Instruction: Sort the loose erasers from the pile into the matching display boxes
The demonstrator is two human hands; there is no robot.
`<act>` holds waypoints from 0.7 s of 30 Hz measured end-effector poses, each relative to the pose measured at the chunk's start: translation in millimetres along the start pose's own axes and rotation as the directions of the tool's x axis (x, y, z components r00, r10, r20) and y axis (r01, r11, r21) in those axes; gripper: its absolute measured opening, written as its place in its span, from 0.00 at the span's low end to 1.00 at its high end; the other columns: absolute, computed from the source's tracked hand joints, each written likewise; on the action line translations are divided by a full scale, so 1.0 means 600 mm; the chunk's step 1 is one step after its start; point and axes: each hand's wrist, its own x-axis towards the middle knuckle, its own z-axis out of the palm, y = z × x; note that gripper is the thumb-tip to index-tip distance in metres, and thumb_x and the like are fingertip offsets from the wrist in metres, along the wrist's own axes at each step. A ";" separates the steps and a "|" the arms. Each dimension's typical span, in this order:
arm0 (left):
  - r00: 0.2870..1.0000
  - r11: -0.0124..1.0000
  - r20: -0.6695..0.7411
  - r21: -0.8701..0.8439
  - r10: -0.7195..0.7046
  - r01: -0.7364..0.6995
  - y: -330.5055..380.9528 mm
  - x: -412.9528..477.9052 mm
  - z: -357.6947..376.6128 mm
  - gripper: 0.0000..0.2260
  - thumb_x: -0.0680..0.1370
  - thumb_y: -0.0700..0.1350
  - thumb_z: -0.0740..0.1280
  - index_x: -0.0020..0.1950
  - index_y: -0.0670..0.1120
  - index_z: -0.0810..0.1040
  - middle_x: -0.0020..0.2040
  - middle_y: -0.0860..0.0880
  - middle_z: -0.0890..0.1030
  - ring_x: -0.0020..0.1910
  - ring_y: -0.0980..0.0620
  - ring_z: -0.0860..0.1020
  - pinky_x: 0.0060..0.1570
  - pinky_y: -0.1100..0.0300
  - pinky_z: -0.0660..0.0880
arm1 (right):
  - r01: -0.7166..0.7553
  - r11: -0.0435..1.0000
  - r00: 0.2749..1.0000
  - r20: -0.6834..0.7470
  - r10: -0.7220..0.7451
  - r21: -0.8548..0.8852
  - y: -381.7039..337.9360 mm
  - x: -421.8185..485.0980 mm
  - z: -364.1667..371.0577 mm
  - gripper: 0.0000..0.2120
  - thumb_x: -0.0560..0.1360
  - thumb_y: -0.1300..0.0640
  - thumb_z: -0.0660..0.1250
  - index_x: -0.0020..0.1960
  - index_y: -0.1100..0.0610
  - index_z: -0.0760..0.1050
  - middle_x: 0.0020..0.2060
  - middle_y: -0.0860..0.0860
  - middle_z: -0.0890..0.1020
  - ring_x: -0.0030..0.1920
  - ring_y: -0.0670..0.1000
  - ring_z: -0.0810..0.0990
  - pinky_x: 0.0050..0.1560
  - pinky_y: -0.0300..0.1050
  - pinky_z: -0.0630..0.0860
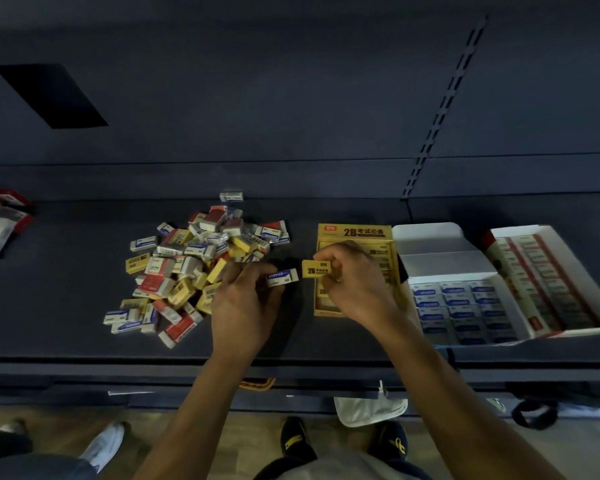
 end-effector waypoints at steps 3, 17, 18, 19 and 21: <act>1.000 0.999 0.004 -0.035 0.021 -0.021 0.019 -0.001 0.017 0.12 0.69 0.41 0.75 0.51 0.46 0.80 0.47 0.46 0.77 0.40 0.52 0.77 0.39 0.58 0.76 | -0.026 0.997 1.000 0.001 0.026 -0.070 0.026 -0.006 -0.022 0.14 0.73 0.61 0.68 0.58 0.53 0.75 0.57 0.48 0.76 0.56 0.47 0.76 0.54 0.37 0.71; 0.996 0.995 0.085 -0.085 -0.040 0.047 0.048 -0.001 0.072 0.08 0.72 0.46 0.72 0.50 0.50 0.78 0.44 0.54 0.81 0.42 0.56 0.80 0.38 0.52 0.79 | 0.039 0.954 0.993 0.120 -0.004 -0.296 0.055 -0.033 -0.053 0.15 0.72 0.61 0.69 0.58 0.59 0.77 0.60 0.53 0.75 0.61 0.52 0.74 0.57 0.41 0.72; 0.995 0.996 0.084 -0.079 -0.044 0.050 0.049 -0.001 0.072 0.08 0.72 0.46 0.72 0.50 0.50 0.78 0.44 0.54 0.81 0.42 0.56 0.79 0.39 0.53 0.79 | 0.038 0.955 0.993 0.119 -0.003 -0.294 0.055 -0.033 -0.051 0.15 0.72 0.61 0.69 0.59 0.58 0.77 0.60 0.53 0.75 0.61 0.52 0.73 0.57 0.42 0.72; 0.995 0.996 0.087 -0.075 -0.048 0.055 0.051 -0.001 0.071 0.08 0.73 0.46 0.72 0.50 0.50 0.78 0.44 0.54 0.81 0.42 0.56 0.79 0.39 0.53 0.79 | 0.035 0.956 0.993 0.119 0.000 -0.293 0.055 -0.032 -0.048 0.15 0.72 0.61 0.69 0.59 0.58 0.76 0.61 0.53 0.74 0.61 0.52 0.73 0.58 0.42 0.71; 0.994 0.995 0.089 -0.072 -0.056 0.063 0.055 -0.003 0.069 0.09 0.72 0.45 0.72 0.50 0.49 0.78 0.44 0.53 0.81 0.41 0.56 0.79 0.39 0.53 0.79 | 0.033 0.956 0.993 0.122 0.002 -0.290 0.056 -0.032 -0.045 0.15 0.72 0.61 0.69 0.59 0.58 0.76 0.61 0.53 0.73 0.62 0.53 0.73 0.58 0.43 0.71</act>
